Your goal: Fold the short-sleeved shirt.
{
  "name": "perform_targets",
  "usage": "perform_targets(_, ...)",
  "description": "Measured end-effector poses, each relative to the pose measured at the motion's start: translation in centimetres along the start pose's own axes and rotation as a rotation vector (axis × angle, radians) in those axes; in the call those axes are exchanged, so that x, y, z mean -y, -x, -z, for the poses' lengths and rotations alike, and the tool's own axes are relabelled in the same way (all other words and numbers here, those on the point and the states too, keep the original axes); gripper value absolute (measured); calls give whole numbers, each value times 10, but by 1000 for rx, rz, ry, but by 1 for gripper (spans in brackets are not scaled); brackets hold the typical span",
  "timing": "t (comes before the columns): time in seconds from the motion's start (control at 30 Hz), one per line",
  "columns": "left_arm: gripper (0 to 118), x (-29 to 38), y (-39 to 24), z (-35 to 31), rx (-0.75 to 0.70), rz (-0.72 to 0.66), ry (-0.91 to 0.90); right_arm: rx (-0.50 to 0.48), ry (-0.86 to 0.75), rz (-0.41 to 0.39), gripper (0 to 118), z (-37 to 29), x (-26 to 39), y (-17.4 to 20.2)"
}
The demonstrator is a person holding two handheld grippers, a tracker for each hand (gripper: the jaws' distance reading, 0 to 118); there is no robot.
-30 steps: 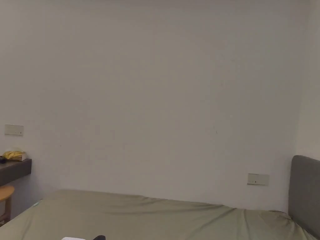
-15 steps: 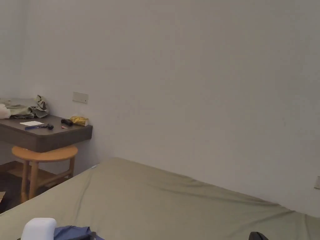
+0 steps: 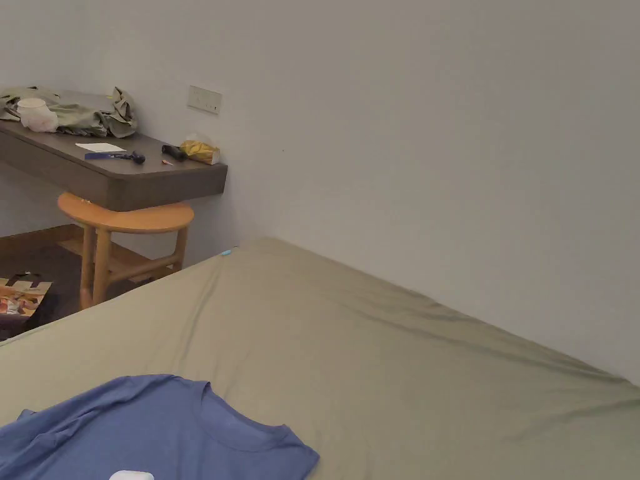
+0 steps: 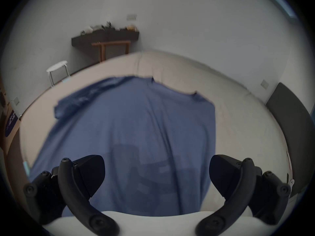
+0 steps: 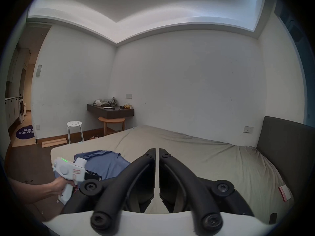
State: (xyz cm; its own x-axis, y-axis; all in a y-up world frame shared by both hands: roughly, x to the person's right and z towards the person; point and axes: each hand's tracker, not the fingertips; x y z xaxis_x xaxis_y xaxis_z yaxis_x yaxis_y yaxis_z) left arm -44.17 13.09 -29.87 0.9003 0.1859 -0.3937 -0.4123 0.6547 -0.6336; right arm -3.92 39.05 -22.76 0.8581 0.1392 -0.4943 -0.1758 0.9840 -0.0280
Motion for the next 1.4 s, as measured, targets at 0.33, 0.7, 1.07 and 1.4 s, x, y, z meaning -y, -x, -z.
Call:
perform_targets(0.33, 48, 23, -44, 41, -87, 219, -45, 14, 120, -2, 5, 24, 38, -7)
perform_targets(0.7, 8, -30, -79, -10, -49, 225, -127, 88, 215, 35, 5, -24, 69, -57)
perform_targets(1.07, 7, -27, -330, -60, 348, 479, -181, 348, 177, 141, 5, -133, 70, -154)
perform_targets(1.4, 7, 139, -532, -151, 797, 740, -33, 584, 125, 178, 5, -232, 68, -208)
